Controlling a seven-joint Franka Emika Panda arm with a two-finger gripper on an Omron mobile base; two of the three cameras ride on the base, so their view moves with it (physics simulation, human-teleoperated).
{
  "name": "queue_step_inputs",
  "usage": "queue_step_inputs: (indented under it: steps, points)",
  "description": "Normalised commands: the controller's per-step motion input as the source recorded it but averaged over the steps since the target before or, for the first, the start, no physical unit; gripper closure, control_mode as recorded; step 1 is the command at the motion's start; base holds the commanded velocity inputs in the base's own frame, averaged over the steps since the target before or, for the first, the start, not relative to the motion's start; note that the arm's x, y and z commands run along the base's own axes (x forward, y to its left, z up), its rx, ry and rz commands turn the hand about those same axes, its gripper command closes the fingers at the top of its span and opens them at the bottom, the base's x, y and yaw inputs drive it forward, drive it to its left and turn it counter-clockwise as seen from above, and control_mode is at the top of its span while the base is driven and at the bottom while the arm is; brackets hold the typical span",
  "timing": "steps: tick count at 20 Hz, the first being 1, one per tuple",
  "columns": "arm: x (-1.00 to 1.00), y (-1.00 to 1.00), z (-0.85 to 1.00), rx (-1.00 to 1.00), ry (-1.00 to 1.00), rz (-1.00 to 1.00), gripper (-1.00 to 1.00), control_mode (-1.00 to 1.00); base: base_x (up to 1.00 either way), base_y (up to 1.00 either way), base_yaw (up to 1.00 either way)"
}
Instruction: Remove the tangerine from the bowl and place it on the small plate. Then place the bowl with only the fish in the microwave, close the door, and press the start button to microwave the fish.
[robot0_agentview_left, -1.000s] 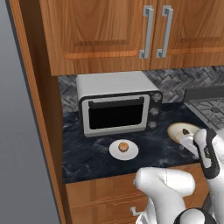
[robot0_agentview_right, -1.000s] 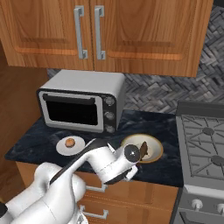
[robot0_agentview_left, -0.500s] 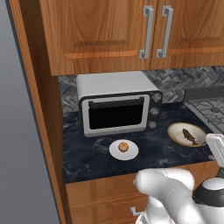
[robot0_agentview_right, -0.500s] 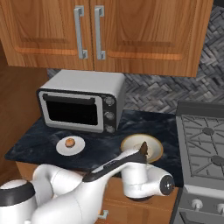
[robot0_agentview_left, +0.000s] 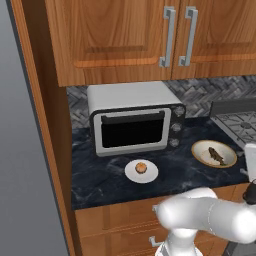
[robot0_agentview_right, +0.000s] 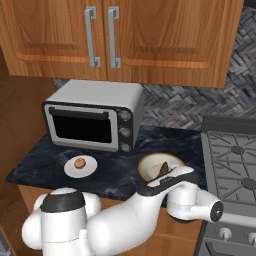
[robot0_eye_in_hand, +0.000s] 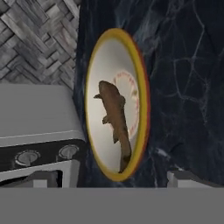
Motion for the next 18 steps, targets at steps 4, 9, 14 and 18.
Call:
queue_step_inputs:
  steps: [4,9,14,18]
  points:
    - [0.46,-0.09,-0.48,0.08,0.05,0.00,-1.00,-1.00,0.00,0.00,0.00]
    - [0.26,-0.30,-0.52,0.01,0.05,0.00,-1.00,-1.00,0.00,0.00,0.00]
    - [0.27,0.00,-0.39,0.00,0.07,0.00,-1.00,-1.00,0.00,0.00,0.00]
    - [0.14,0.00,-0.57,-0.05,0.04,0.00,-1.00,-1.00,0.00,0.00,0.00]
